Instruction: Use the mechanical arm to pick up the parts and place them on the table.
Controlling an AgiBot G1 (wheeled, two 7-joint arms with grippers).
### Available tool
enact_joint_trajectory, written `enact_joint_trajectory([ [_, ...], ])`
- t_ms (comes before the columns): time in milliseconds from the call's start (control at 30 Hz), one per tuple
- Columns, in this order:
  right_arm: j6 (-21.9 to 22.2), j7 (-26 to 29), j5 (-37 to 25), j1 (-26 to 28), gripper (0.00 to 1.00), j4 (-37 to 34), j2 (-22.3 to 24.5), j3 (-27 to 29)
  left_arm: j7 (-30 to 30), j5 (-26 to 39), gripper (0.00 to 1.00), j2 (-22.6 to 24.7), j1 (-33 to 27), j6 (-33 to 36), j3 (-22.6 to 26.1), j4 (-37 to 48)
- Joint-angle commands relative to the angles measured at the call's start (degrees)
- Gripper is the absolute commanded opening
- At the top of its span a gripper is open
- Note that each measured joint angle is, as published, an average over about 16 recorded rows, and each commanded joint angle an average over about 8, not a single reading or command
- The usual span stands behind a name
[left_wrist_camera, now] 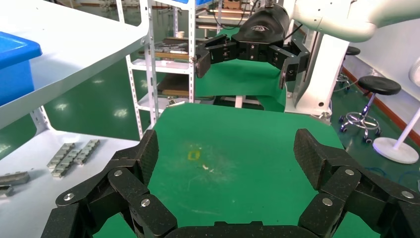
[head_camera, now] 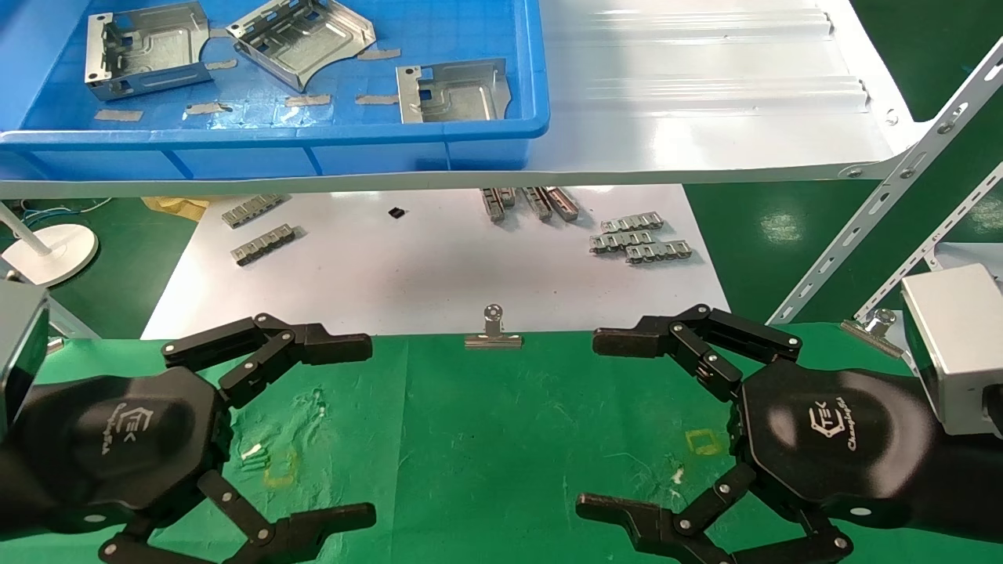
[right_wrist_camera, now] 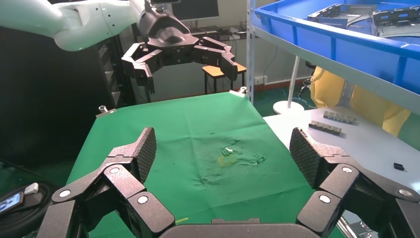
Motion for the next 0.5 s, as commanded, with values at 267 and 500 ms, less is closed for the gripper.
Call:
enact_joint_trajectory([
  [267, 0.0, 0.0, 0.0, 0.0, 0.03, 0.0, 0.0, 0.0, 0.0, 0.0, 1.0, 0.0, 0.0, 0.0, 0.0, 0.0],
  [500, 0.0, 0.0, 0.0, 0.0, 0.0, 0.0, 0.0, 0.0, 0.0, 0.0, 1.0, 0.0, 0.0, 0.0, 0.0, 0.0],
])
